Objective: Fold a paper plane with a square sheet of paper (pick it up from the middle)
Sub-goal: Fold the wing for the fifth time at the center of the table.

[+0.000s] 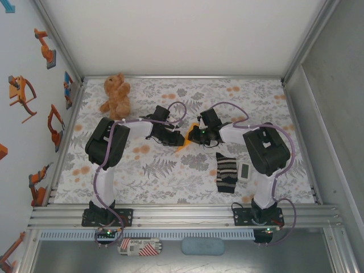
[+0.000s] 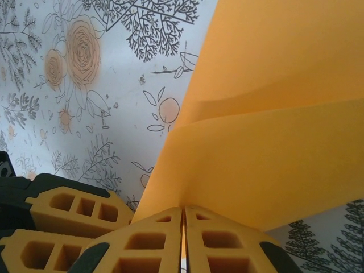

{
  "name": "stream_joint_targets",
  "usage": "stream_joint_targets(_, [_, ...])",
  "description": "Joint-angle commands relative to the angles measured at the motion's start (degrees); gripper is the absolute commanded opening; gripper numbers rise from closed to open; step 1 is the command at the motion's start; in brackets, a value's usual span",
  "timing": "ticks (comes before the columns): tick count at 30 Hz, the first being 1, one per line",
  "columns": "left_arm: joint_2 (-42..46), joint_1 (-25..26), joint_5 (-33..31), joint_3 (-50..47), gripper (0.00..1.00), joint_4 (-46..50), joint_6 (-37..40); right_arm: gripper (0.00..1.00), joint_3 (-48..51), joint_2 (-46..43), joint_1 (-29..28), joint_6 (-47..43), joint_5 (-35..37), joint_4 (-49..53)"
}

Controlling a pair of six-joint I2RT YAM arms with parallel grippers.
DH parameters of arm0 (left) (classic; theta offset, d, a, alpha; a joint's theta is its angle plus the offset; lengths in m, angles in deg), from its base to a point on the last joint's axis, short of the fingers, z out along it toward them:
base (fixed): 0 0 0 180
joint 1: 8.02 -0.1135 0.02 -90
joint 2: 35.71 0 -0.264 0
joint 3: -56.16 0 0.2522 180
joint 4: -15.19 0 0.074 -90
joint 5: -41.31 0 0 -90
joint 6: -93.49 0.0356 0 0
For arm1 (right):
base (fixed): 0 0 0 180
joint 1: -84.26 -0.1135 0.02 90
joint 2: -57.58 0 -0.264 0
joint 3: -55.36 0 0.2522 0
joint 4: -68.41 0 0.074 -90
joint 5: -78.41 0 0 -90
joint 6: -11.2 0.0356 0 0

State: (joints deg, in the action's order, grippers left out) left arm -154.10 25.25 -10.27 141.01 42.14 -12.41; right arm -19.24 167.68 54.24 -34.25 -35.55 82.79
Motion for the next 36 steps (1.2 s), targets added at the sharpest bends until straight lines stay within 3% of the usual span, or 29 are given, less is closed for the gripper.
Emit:
stream_joint_targets(1, [-3.26,0.09,-3.0,-1.12,0.15,5.62,0.0,0.1,-0.82,1.49,0.23,0.52,1.53,1.49])
stream_joint_targets(12, [-3.51,0.1,-2.91,-1.38,0.15,5.61,0.08,0.1,-2.11,2.53,0.23,-0.16,0.71,1.76])
stream_joint_targets(24, [-4.07,0.12,-3.21,-2.25,0.13,4.92,-0.08,0.14,-0.95,-2.34,0.23,-2.89,-0.72,-0.1])
stream_joint_targets(32, [-4.3,0.1,-3.44,-2.74,0.11,4.21,-0.36,0.15,2.95,-5.89,0.21,-2.63,2.88,-1.77])
stream_joint_targets(36, [-4.59,0.03,-3.44,-3.04,0.11,3.77,-0.39,0.16,2.18,-3.18,0.23,-2.68,-0.28,-2.66])
